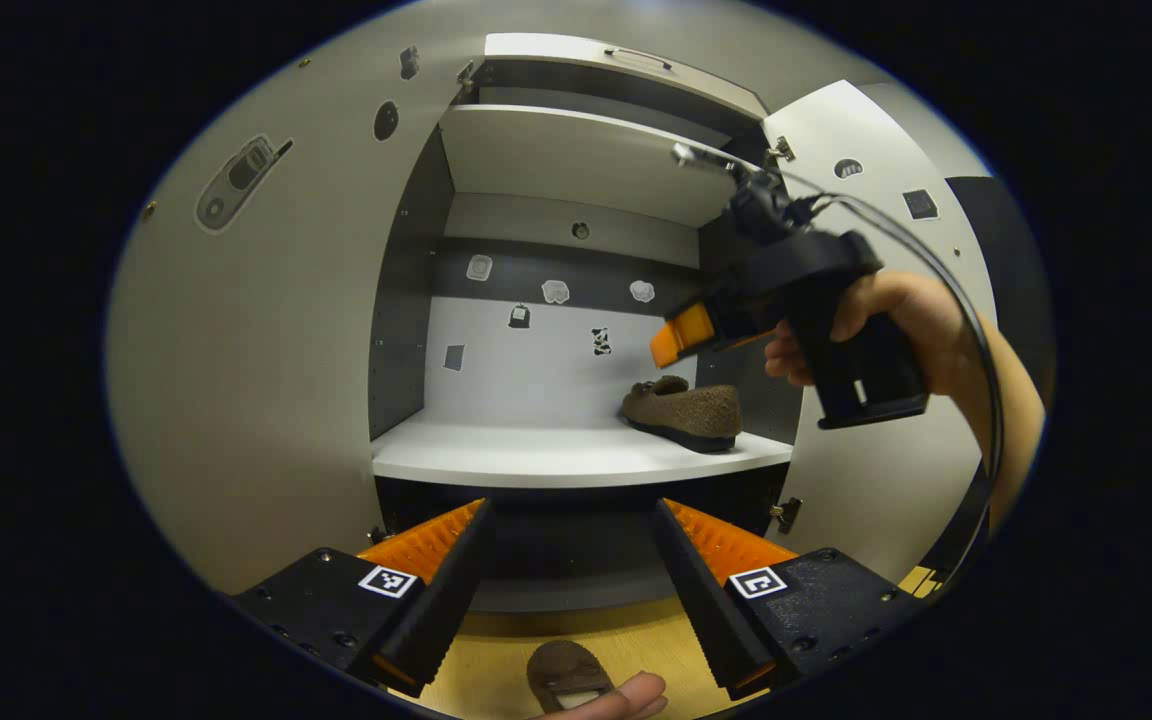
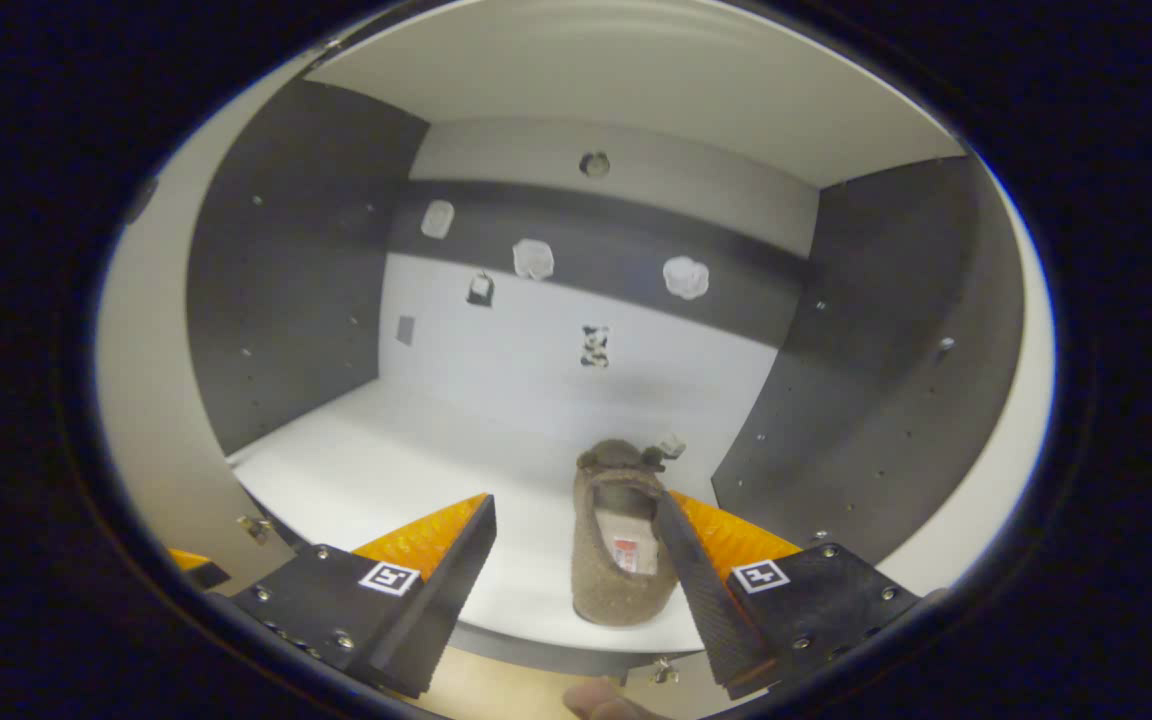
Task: Grab one shoe with the right hand and put it into the shoe cabinet, grab the other shoe with the left hand and put it into the shoe cabinet; then close the right door with the right hand and the left door with the left hand.
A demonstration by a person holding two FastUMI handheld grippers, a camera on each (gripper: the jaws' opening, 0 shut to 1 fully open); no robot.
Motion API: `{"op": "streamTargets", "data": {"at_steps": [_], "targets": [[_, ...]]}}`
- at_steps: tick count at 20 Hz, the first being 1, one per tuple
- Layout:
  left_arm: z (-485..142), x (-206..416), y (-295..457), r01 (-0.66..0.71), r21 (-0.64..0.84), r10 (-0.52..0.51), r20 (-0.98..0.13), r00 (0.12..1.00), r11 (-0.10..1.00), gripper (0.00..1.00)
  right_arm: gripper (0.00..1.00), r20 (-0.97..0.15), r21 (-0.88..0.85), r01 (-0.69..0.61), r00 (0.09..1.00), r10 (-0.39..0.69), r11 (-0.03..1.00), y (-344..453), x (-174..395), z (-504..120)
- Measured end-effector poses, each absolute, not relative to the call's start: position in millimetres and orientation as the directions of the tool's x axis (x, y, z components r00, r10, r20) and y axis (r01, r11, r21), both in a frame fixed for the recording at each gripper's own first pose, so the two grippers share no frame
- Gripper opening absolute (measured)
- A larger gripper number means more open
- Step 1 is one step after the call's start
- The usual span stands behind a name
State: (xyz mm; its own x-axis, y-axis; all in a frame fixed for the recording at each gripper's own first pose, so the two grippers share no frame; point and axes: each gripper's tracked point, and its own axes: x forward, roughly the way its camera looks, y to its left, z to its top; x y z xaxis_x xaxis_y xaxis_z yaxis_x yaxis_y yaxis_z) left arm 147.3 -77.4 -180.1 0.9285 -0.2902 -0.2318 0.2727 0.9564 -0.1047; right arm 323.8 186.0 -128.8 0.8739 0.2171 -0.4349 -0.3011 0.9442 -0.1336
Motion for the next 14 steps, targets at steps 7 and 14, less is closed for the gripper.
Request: {"op": "streamTargets", "data": {"at_steps": [7, 14], "targets": [[-210, 120, -73, 0.231, -0.128, -0.259, -0.28, 0.924, 0.965, 0.98, 0.98, -0.211, -0.023, -0.252, 0.947, 0.242, 0.967, 160, 203, -85], [-276, 93, -45, 0.168, -0.118, -0.201, -0.388, 0.9, 0.979, 0.99, 0.98, -0.104, -0.02, -0.116, 0.988, 0.113, 0.993, 109, 127, -124]]}}
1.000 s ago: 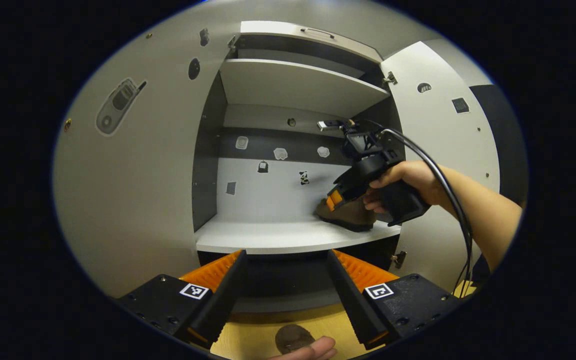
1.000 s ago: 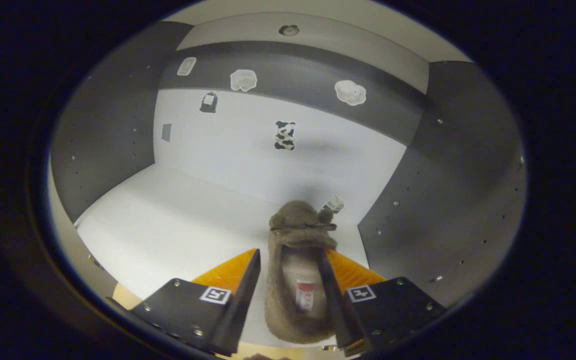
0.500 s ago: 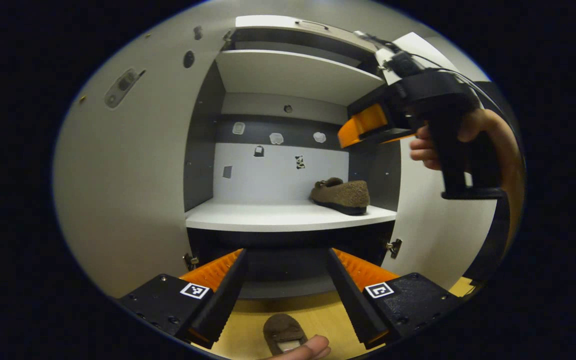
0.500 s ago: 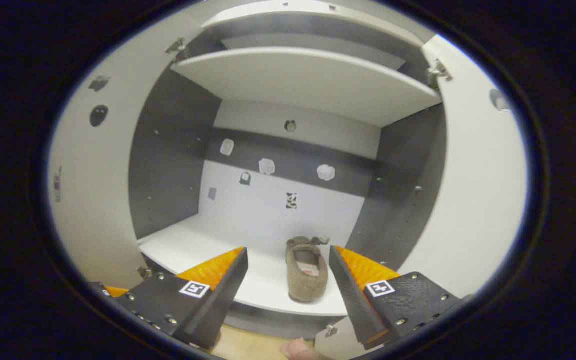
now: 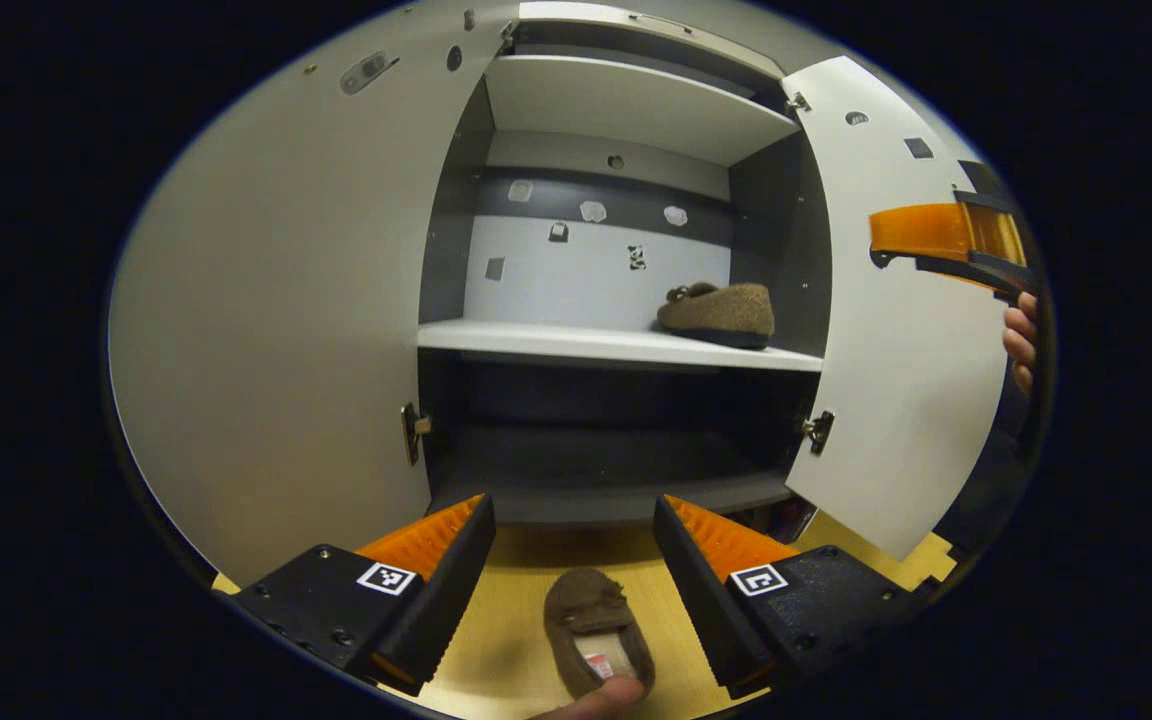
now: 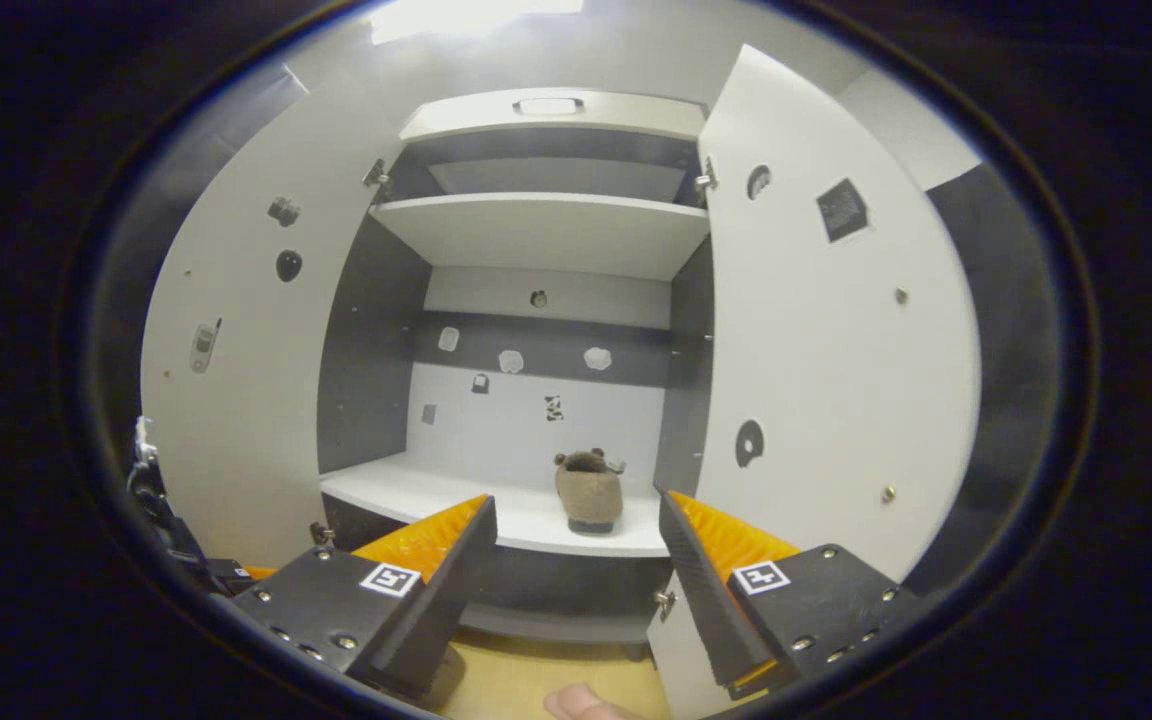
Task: Grab one shoe with the right hand and put it into the shoe cabinet, grab the other shoe with the left hand and put it into the shoe cabinet; then close the right door with the right hand and the left door with the left hand.
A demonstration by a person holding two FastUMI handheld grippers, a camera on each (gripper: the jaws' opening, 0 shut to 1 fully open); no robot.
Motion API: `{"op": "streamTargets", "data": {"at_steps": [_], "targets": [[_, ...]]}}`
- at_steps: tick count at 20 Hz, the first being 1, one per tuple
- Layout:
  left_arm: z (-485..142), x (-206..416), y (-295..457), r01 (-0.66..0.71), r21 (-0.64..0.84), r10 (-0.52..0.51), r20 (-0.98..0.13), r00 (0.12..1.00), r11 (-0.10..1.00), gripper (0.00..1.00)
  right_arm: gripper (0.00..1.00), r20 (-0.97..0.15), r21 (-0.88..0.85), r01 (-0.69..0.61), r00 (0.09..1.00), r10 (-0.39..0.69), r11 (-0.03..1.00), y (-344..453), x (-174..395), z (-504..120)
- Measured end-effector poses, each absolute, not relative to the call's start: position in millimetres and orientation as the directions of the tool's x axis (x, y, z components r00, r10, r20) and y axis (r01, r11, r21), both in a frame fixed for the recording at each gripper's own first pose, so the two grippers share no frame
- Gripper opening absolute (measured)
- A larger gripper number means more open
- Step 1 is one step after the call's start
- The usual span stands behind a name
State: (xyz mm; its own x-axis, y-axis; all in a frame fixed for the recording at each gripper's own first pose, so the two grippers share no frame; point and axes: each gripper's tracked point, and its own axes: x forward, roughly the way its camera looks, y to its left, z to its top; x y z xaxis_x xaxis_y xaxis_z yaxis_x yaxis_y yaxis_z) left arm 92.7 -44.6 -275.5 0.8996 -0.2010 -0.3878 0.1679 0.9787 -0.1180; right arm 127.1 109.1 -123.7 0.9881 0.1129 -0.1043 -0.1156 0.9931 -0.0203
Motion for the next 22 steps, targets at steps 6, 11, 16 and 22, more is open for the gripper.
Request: {"op": "streamTargets", "data": {"at_steps": [6, 11, 16, 22], "targets": [[-354, 67, -48, 0.14, -0.134, -0.19, -0.525, 0.83, 0.981, 0.98, 0.98, -0.062, 0.051, -0.114, 0.991, 0.117, 0.992, 109, 79, -154], [-402, 53, -45, 0.12, -0.138, -0.18, -0.612, 0.77, 0.983, 0.99, 0.98, -0.019, -0.015, -0.119, 0.993, 0.118, 0.993, 99, 73, -162], [-454, 33, -38, 0.117, -0.118, -0.166, -0.735, 0.657, 0.986, 0.98, 0.98, -0.054, 0.058, -0.096, 0.994, 0.1, 0.994, 79, 79, -182], [-469, 36, -45, 0.147, -0.137, -0.198, -0.763, 0.615, 0.98, 0.18, 0.98, -0.134, 0.07, -0.16, 0.977, 0.168, 0.985, 90, 78, -212]]}}
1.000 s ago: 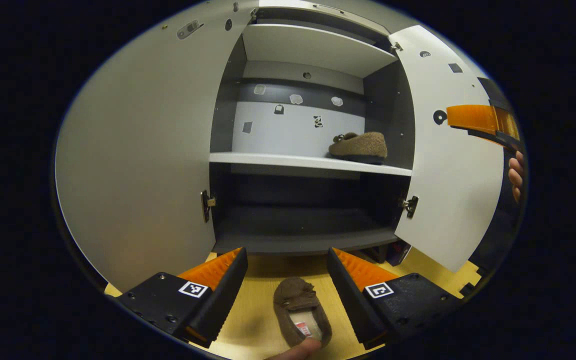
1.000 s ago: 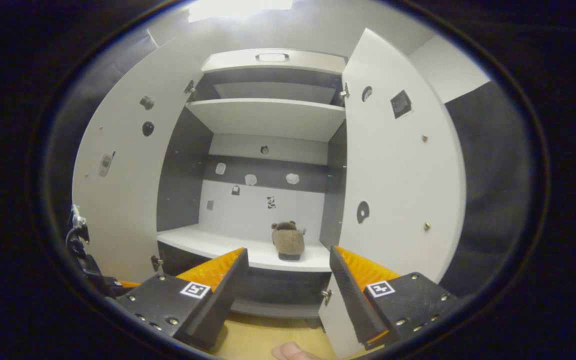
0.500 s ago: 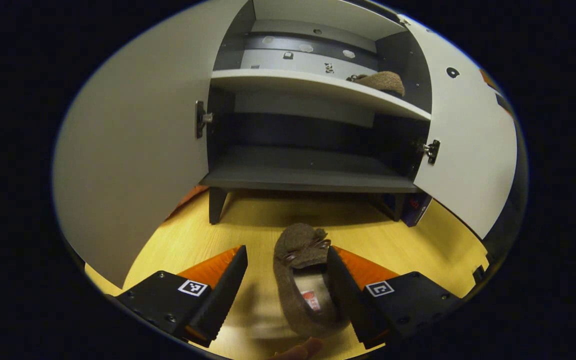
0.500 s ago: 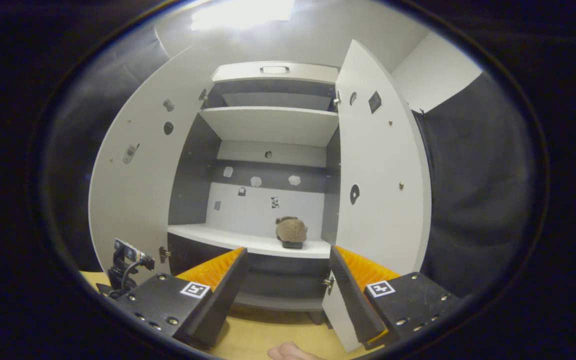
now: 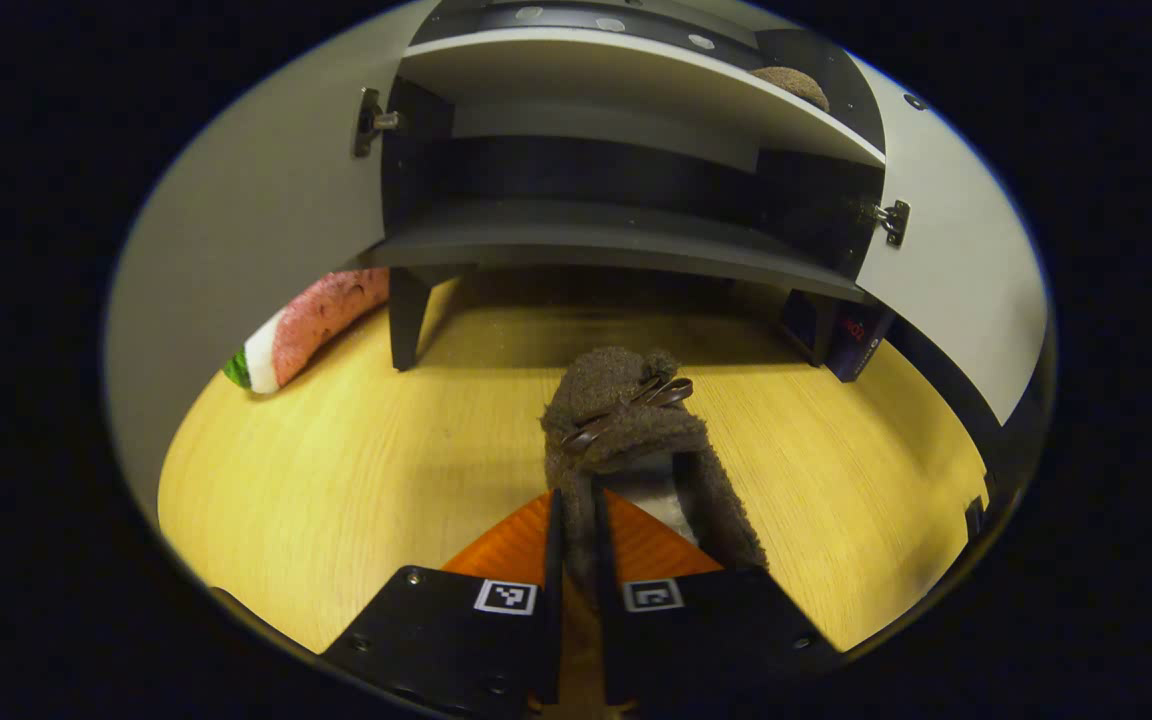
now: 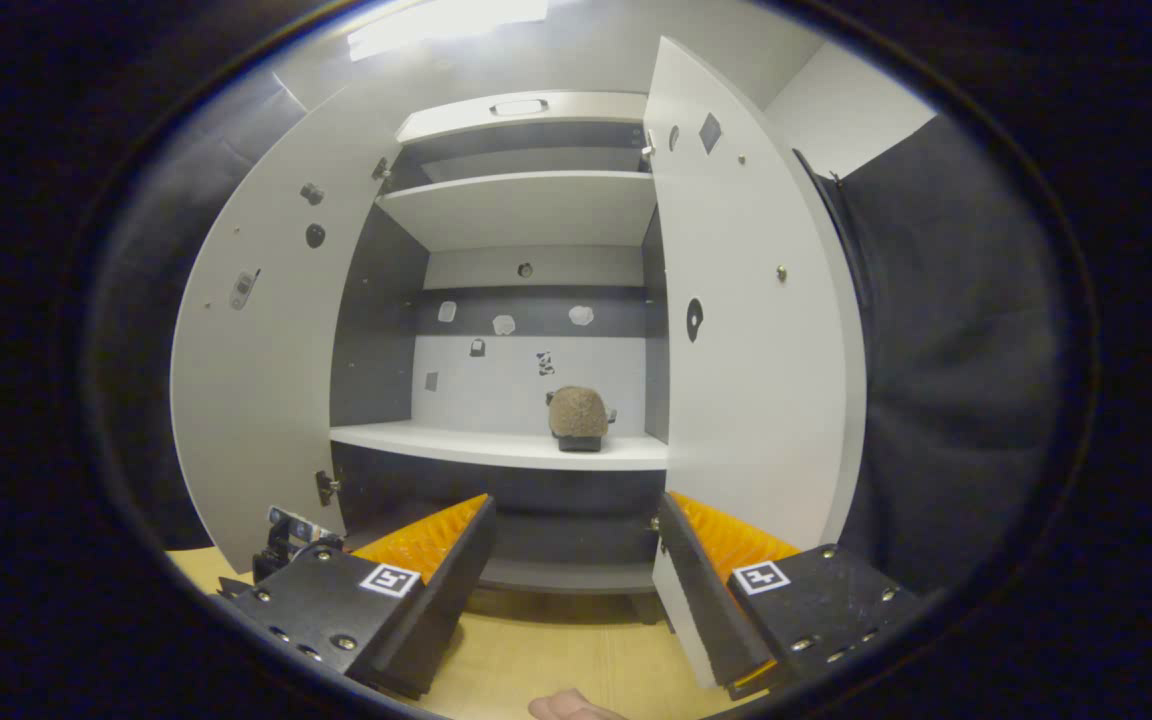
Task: Grab one shoe with the right hand and put it into the shoe cabinet, grab the other shoe with the left hand and put it into the shoe cabinet; then close the right door with the right hand and the left door with the left hand.
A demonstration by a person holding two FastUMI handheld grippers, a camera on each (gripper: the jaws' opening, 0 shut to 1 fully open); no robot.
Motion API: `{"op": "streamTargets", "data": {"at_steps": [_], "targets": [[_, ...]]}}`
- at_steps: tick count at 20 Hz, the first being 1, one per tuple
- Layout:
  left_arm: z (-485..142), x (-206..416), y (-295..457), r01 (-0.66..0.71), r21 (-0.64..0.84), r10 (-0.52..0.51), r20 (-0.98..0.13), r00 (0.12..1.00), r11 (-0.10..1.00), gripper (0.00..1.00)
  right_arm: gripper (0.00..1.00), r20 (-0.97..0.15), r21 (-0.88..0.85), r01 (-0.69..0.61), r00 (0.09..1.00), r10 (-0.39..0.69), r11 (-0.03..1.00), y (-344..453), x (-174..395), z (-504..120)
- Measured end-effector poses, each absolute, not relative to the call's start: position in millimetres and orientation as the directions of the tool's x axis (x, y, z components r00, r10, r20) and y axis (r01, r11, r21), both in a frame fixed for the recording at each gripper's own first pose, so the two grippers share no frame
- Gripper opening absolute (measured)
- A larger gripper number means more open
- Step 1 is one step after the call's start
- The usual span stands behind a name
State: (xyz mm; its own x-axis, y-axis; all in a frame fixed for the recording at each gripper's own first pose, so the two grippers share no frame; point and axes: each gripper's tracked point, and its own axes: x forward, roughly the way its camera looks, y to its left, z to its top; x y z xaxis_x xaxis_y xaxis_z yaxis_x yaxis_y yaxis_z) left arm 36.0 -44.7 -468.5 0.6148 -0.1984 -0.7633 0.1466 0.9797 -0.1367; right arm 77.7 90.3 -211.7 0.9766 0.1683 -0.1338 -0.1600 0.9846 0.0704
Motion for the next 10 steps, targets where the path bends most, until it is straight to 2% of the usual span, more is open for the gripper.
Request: {"op": "streamTargets", "data": {"at_steps": [2, 3, 6, 10], "targets": [[-469, 37, -42, 0.146, -0.13, -0.193, -0.765, 0.614, 0.981, 0.04, 0.99, -0.146, 0.065, -0.171, 0.973, 0.179, 0.983, 91, 72, -215], [-469, 36, -41, 0.145, -0.132, -0.194, -0.762, 0.618, 0.981, 0.01, 0.98, -0.148, 0.063, -0.175, 0.972, 0.182, 0.983, 91, 69, -216], [-451, 36, -40, 0.149, -0.125, -0.192, -0.739, 0.646, 0.981, 0.01, 0.99, -0.167, 0.064, -0.176, 0.968, 0.185, 0.982, 89, 66, -220], [-392, 45, -44, 0.171, -0.115, -0.205, -0.642, 0.739, 0.979, 0.0, 0.98, -0.18, 0.083, -0.168, 0.967, 0.18, 0.982, 84, 62, -224]]}}
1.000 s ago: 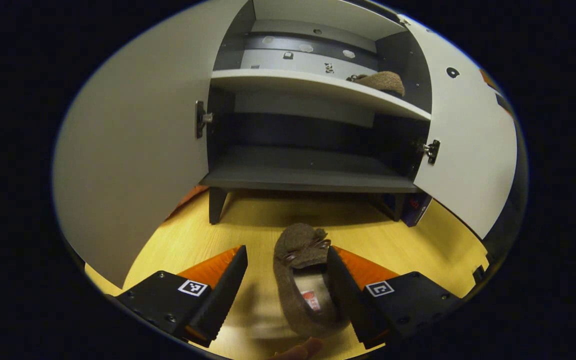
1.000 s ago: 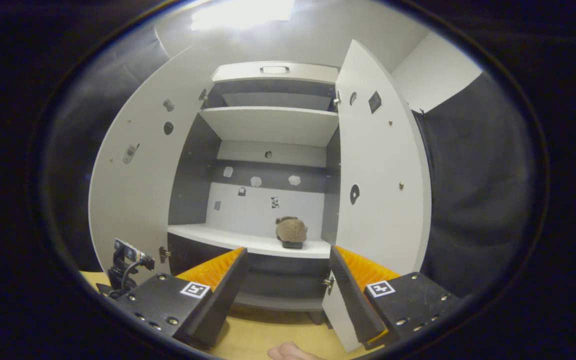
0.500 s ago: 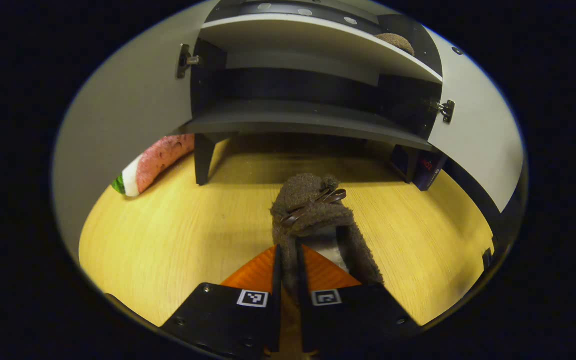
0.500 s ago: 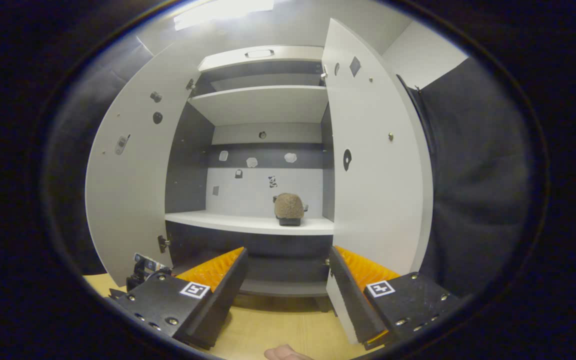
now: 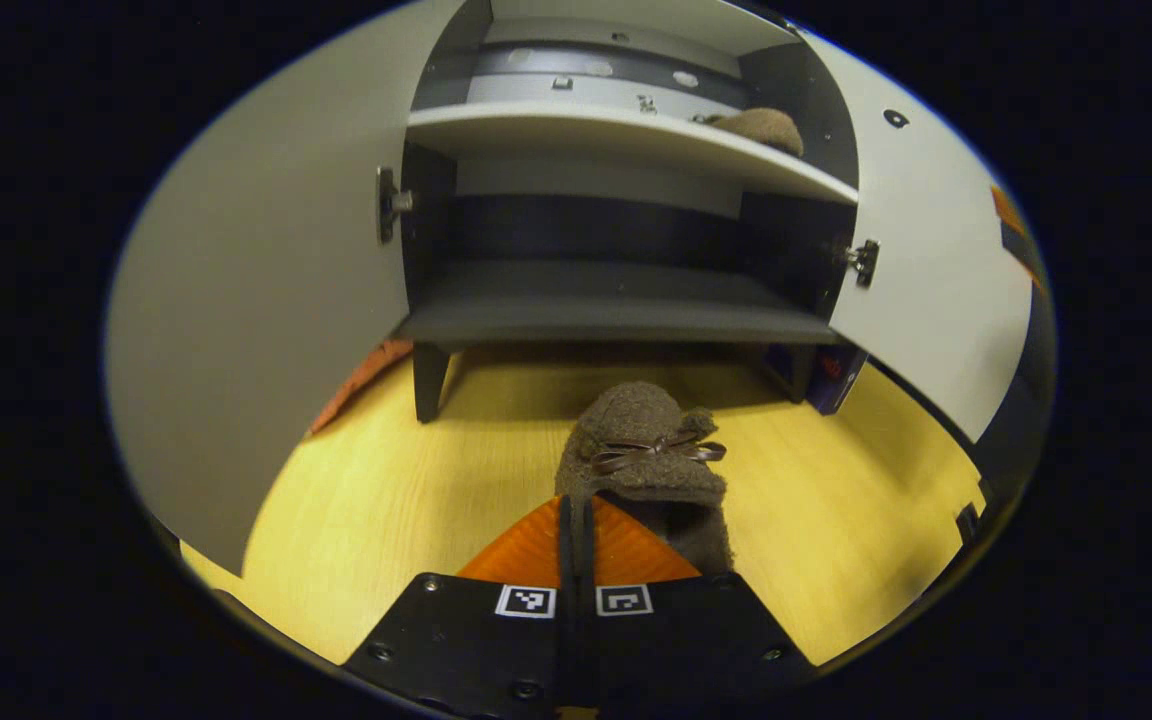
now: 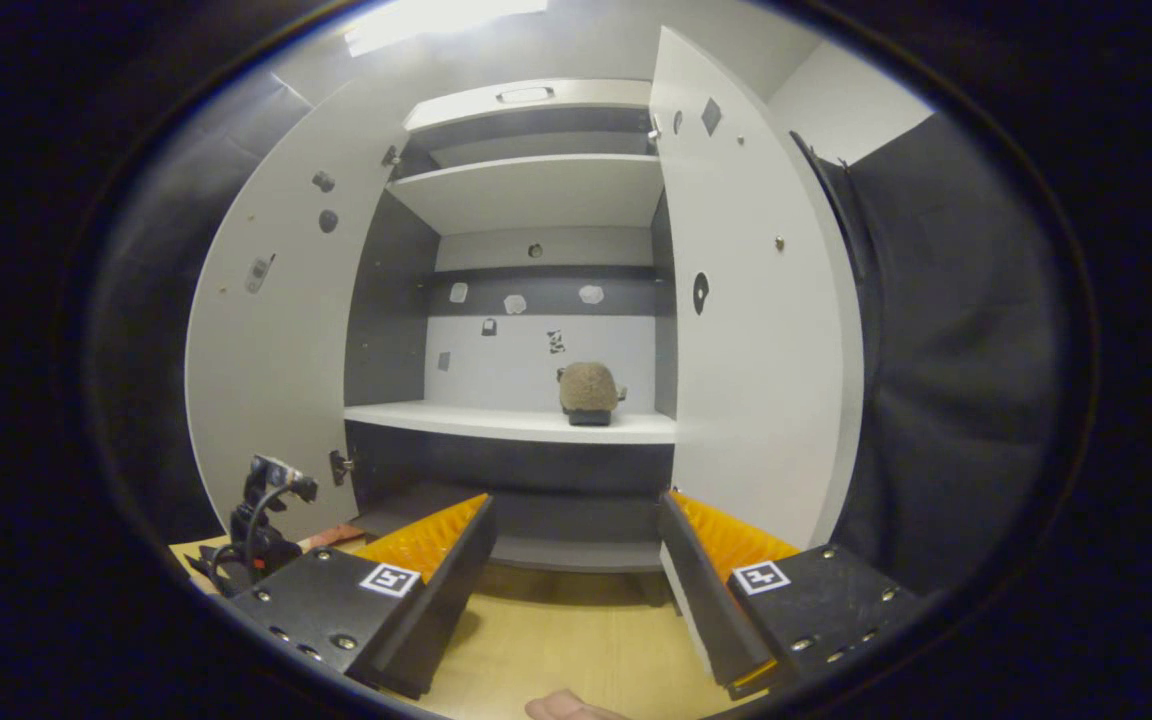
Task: Grab one shoe with the right hand and put it into the shoe cabinet, grab the other shoe with the left hand and put it into the shoe cabinet; then close the right door with the right hand and the left door with the left hand.
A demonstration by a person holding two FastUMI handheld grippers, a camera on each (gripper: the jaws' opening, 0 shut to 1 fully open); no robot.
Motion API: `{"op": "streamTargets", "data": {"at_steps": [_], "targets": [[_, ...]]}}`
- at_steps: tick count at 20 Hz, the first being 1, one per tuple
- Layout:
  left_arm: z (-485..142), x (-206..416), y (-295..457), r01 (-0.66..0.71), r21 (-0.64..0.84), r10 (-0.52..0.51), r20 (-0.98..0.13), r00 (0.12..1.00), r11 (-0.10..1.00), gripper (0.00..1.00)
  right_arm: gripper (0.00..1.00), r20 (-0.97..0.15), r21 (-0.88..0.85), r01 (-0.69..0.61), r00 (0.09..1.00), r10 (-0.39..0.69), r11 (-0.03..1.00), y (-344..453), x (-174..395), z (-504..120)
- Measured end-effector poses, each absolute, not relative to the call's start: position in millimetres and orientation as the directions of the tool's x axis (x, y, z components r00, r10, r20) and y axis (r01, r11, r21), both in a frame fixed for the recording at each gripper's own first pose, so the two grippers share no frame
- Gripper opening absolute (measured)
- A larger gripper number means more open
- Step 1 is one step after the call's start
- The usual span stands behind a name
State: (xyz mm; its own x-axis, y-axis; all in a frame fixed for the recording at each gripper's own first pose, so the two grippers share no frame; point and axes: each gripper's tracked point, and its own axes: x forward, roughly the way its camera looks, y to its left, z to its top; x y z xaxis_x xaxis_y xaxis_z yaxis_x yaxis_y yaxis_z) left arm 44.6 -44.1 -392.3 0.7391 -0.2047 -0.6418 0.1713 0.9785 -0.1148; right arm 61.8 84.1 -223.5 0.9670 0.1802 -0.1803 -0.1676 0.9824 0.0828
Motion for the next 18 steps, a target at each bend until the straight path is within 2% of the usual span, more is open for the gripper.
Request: {"op": "streamTargets", "data": {"at_steps": [12, 18], "targets": [[-215, 107, -63, 0.191, -0.12, -0.222, -0.347, 0.911, 0.974, 0.0, 0.98, -0.116, 0.106, -0.166, 0.977, 0.178, 0.98, 74, 60, -195], [-123, 172, -65, 0.145, -0.118, -0.164, -0.167, 0.972, 0.982, 0.0, 0.98, -0.089, 0.131, -0.18, 0.977, 0.192, 0.975, 67, 67, -186]]}}
